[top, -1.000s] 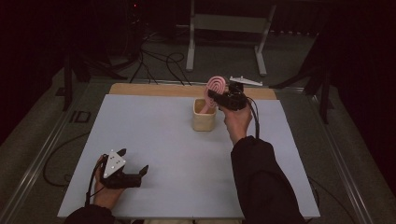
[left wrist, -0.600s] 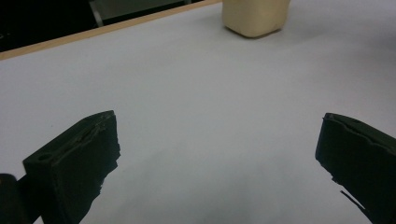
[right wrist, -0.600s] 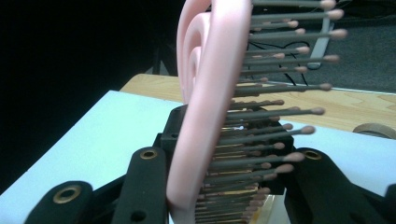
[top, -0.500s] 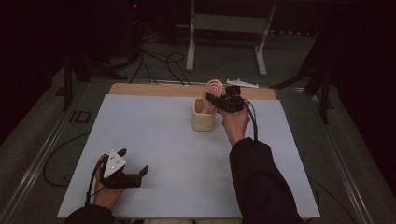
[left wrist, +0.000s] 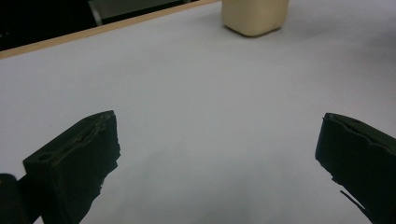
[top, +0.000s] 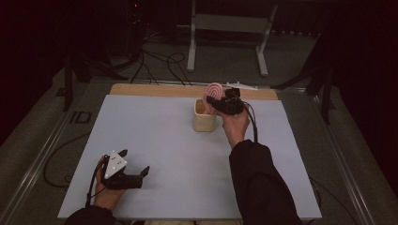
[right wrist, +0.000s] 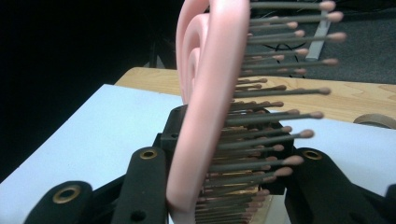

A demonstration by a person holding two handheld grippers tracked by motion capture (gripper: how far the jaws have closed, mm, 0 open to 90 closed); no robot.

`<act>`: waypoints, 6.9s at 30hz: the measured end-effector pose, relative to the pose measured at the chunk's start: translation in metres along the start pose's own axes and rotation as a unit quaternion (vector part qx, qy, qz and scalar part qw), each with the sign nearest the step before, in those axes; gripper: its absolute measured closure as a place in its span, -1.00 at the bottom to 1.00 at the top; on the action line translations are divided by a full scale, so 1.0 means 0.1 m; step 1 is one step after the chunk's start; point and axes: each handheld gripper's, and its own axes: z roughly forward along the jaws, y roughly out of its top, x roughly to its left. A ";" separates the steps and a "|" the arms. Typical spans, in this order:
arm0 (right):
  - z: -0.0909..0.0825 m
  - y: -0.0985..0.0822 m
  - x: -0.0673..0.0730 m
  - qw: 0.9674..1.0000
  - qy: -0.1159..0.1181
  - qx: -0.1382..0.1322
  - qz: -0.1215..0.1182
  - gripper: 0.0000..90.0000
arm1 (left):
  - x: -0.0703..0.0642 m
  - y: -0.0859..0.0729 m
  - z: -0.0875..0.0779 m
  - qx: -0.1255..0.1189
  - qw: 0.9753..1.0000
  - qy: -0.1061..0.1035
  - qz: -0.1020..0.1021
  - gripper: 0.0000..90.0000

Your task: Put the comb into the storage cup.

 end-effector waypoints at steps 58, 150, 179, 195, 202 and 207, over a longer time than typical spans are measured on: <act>0.16 0.02 -0.15 0.999 -0.033 -0.010 0.003 0.35 | -0.02 0.00 0.01 0.002 1.000 -0.004 0.003 -0.99; -0.64 -0.62 -0.04 0.992 -0.029 0.036 -0.118 -0.80 | -0.04 0.00 0.00 0.000 1.000 0.008 0.004 -0.99; -1.40 -1.45 -0.13 0.989 -0.040 -0.011 -0.144 -0.80 | -0.03 0.00 -0.03 -0.007 1.000 0.014 -0.002 -0.99; -1.65 -1.71 -0.27 0.989 -0.039 -0.055 -0.128 -0.80 | -0.02 0.02 -0.06 -0.019 1.000 0.012 -0.003 -0.99; -1.69 -1.75 -0.26 0.987 -0.019 -0.079 -0.139 -0.80 | -0.01 0.02 -0.09 -0.024 1.000 0.016 -0.008 -0.99; -1.71 -1.77 -0.26 0.985 -0.011 -0.091 -0.149 -0.80 | 0.00 0.02 -0.09 -0.029 0.999 0.018 -0.010 -0.99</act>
